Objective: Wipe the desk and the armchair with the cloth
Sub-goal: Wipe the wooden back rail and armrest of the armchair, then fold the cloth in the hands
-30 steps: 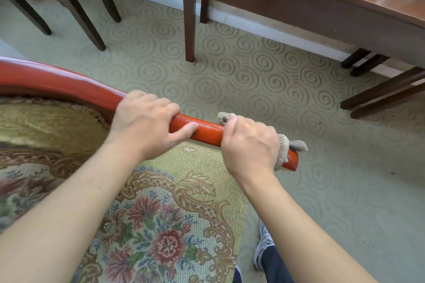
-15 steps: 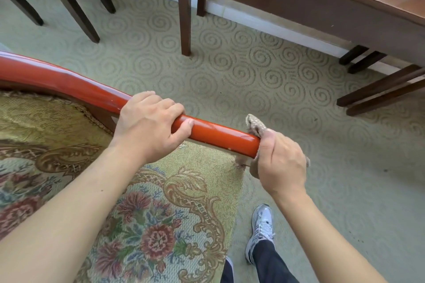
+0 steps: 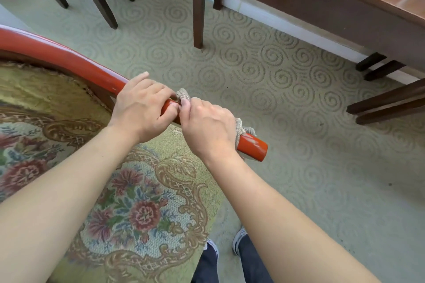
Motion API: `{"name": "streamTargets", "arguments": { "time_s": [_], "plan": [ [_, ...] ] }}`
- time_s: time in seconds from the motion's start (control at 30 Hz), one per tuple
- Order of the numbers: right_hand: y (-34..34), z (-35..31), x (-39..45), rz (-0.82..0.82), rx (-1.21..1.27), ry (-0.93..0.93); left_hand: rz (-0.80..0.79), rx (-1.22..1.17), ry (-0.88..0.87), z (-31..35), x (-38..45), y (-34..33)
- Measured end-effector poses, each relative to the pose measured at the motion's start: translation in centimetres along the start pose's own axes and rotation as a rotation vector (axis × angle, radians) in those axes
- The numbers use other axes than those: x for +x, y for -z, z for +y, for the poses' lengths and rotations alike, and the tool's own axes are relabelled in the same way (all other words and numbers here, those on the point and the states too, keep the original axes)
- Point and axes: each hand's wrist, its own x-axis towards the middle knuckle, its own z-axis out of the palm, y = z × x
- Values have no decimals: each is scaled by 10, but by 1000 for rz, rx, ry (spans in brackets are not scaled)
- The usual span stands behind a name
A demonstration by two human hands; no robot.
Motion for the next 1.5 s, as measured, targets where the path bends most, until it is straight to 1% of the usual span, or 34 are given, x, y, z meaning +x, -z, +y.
{"name": "streamTargets", "arguments": {
  "time_s": [0.07,0.13,0.23,0.33,0.4,0.43,0.5,0.57,0.6,0.67,0.7,0.77,0.87,0.93,0.97,1.1,1.17,1.23,1.33,1.37,1.43,1.5],
  "plan": [
    [3,17,-12,58,3,35,10,-52,25,13,-2,-1],
    [3,36,-23,109,28,29,0,-116,61,34,-7,-2],
    [3,70,-40,160,56,39,16,-199,168,73,-11,-4],
    [7,103,-54,155,84,54,10,-246,240,116,-12,-4],
    [14,124,-58,105,139,-1,-26,-257,251,143,-11,-3],
    [19,136,-57,42,199,-65,-52,-266,249,155,-9,-2],
    [31,158,-51,-105,419,-219,-119,-291,252,175,-3,1],
    [50,179,-45,-167,661,-299,-179,-385,276,193,7,9],
    [66,187,-42,-178,785,-321,-191,-503,296,203,14,17],
    [105,201,-36,-218,1018,-367,-166,-816,348,227,31,47],
    [124,209,-33,-253,1118,-391,-133,-933,357,239,40,64],
    [169,229,-31,-308,1282,-385,-48,-1011,329,265,58,102],
    [242,261,-33,-337,1418,-288,1,-1048,248,308,81,165],
    [285,280,-38,-359,1445,-200,-7,-1092,188,336,93,200],
    [306,290,-41,-345,1430,-151,-5,-1125,154,351,99,215],
    [395,340,-54,-85,1167,-68,-35,-1162,-11,422,129,263],
    [422,366,-58,-15,1076,-53,-40,-1158,-78,451,147,277],
    [440,390,-59,61,1031,-48,-39,-1157,-120,475,166,285],
    [458,414,-58,185,1051,-46,-44,-1113,-191,504,198,289],
    [461,420,-56,203,1051,-35,-51,-1100,-213,512,209,289],
    [466,430,-47,213,965,-28,-69,-1087,-256,525,235,288],
    [470,443,-31,202,875,-81,-87,-1086,-311,534,264,285]
  ]
}}
